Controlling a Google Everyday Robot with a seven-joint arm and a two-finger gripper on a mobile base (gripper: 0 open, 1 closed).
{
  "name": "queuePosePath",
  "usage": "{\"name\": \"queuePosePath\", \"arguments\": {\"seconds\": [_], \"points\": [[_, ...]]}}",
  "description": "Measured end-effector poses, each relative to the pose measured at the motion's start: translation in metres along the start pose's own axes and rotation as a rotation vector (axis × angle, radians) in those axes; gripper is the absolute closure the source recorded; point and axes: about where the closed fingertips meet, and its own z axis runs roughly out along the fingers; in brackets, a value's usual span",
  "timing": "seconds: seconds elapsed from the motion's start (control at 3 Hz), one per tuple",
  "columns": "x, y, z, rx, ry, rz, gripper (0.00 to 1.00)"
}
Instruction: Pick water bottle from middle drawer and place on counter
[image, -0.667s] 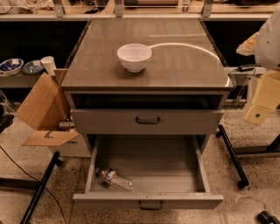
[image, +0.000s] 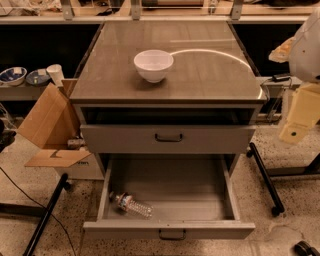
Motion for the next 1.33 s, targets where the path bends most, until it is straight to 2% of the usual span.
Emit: {"name": "queuePosePath", "arguments": {"seconds": [0.33, 0.67, 1.33], "points": [[-0.009, 0.005, 0.010, 0.006, 0.023, -0.093, 0.00], [-0.026, 0.014, 0.034, -0.013, 0.064, -0.250, 0.00], [-0.057, 0.035, 0.093, -0.075, 0.138, -0.616, 0.00]]}}
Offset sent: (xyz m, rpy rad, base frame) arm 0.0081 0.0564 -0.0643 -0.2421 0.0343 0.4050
